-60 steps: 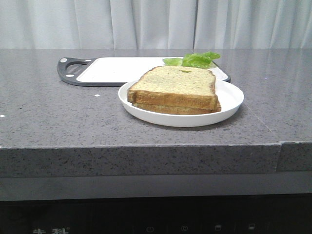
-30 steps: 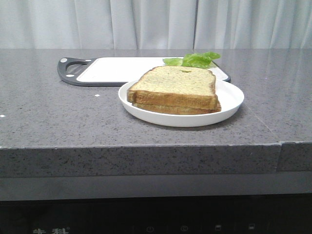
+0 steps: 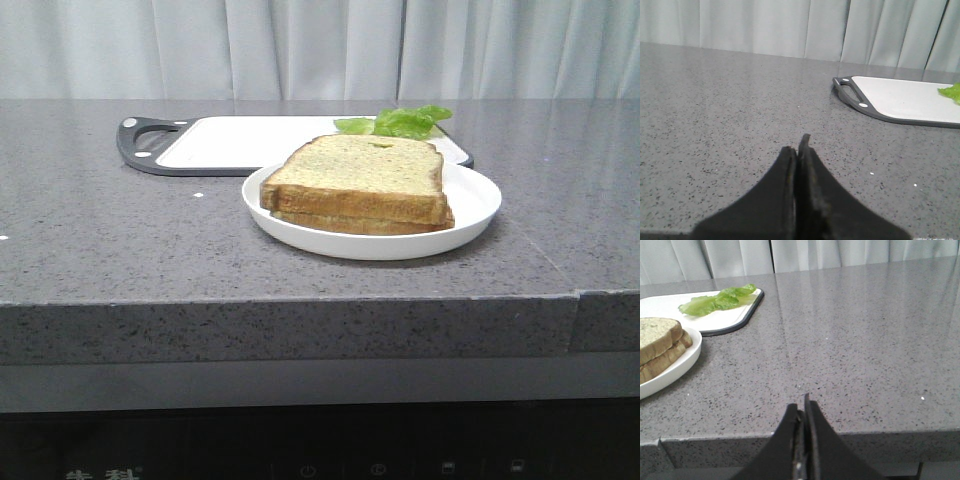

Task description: Left arm grabs bread, right arm adds lettuce

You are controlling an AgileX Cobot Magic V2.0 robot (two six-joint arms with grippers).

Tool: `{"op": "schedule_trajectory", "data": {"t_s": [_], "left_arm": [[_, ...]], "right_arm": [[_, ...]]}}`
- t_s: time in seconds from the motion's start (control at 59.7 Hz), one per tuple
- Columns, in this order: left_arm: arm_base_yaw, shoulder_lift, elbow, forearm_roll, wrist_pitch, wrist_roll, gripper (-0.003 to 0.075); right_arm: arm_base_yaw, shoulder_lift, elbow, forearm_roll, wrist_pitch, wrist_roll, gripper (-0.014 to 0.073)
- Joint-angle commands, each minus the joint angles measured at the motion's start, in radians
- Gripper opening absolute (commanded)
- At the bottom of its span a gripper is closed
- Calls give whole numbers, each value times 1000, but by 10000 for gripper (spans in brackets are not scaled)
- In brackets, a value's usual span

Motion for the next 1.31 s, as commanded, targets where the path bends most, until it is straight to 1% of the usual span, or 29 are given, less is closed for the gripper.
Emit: {"op": "schedule_trajectory", "data": {"t_s": [0.0, 0.117, 0.201, 0.285, 0.368, 0.486, 0.536, 0.586, 0.603, 0.653, 0.67, 0.703, 0.72, 0.737, 0.754, 0.787, 0.821, 0.837, 0.871, 0.938, 1.055, 1.172, 1.29], "left_arm": [[1, 12, -88, -1, -71, -7, -21], [1, 122, -226, -1, 32, -7, -21], [1, 266, -324, -1, 95, 6, -21], [1, 395, -398, -1, 98, 6, -21], [1, 494, -461, -1, 96, 6, -21], [1, 556, -495, -1, 94, 6, -18], [1, 563, -495, -1, 90, 6, -8], [1, 565, -495, -1, 90, 6, 42], [1, 565, -495, -1, 90, 6, 72], [1, 565, -495, 2, 85, 6, 150], [1, 565, -495, 9, 80, 6, 197], [1, 565, -495, 20, 74, 6, 269], [1, 565, -495, 28, 70, 6, 326], [1, 565, -495, 35, 67, 6, 363], [1, 565, -495, 43, 64, 6, 417], [1, 565, -495, 51, 51, 6, 493], [1, 565, -495, 49, 34, 6, 545], [1, 565, -495, 42, 27, 6, 559], [1, 565, -495, 7, 23, 6, 575], [1, 572, -504, -42, 56, 6, 568], [-20, 644, -578, -54, 193, 6, 563], [-86, 772, -692, -55, 311, 6, 563], [-192, 922, -815, -70, 402, 6, 563]], "right_arm": [[-7, -11, -80, -10, -48, -1, -61], [-7, 58, -216, -10, 11, -1, -61], [-7, 147, -312, -10, 38, -3, -61], [-7, 256, -404, -11, 49, -24, -61], [-7, 362, -461, -12, 72, -58, -61], [-7, 440, -493, -11, 85, -69, -57], [-7, 445, -493, -11, 85, -69, -34], [-7, 442, -493, -11, 84, -69, 34], [-7, 441, -493, -11, 83, -69, 58], [-7, 441, -493, -11, 76, -69, 164], [-7, 441, -493, -11, 73, -69, 218], [-7, 441, -493, -11, 70, -69, 290], [-7, 441, -493, -11, 70, -69, 342], [-7, 441, -493, -11, 70, -69, 374], [-7, 441, -493, -11, 70, -69, 418], [-7, 441, -493, -11, 71, -69, 474], [-7, 441, -493, -11, 74, -69, 505], [-7, 441, -493, -11, 75, -69, 519], [-7, 441, -493, -11, 77, -69, 530], [-7, 441, -493, -11, 77, -69, 524], [-7, 441, -493, -11, 77, -69, 524], [-7, 441, -493, -11, 77, -69, 524], [-7, 441, -493, -11, 77, -69, 524]]}}
